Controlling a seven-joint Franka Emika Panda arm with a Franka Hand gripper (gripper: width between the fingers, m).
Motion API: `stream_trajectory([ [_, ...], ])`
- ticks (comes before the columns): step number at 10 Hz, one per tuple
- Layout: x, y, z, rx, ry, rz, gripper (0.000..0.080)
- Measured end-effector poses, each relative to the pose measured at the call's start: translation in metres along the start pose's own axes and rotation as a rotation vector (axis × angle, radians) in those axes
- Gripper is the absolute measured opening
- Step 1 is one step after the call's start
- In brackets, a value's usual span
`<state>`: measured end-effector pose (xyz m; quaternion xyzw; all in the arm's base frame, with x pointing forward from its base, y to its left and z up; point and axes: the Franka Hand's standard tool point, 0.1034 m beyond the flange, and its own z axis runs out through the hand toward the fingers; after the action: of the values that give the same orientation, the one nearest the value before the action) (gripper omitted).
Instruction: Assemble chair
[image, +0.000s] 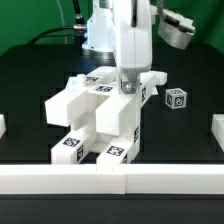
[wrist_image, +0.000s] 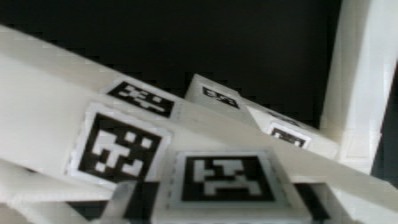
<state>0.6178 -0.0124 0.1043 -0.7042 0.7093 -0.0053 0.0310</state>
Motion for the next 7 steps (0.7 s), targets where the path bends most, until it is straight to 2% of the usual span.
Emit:
stream_trajectory([
  [1, -0.0002, 0.0002, 0.0005, -0.001, 0.000, -0.006, 0.0271],
  [2, -0.0004, 0.0005, 0.0007, -0.003, 0.001, -0.016, 0.0452],
  [3, -0.0013, 0.0015, 0.0012, -0.010, -0.001, -0.062, 0.0576],
  [4, -0.0022, 0.0025, 0.0012, -0.021, -0.005, -0.089, 0.0576],
  [5, -0.0021, 0.0018, 0.0007, -0.021, -0.006, -0.164, 0.0634],
  [7, -0.0019, 0.0017, 0.0009, -0.020, -0.007, -0.313, 0.0645],
])
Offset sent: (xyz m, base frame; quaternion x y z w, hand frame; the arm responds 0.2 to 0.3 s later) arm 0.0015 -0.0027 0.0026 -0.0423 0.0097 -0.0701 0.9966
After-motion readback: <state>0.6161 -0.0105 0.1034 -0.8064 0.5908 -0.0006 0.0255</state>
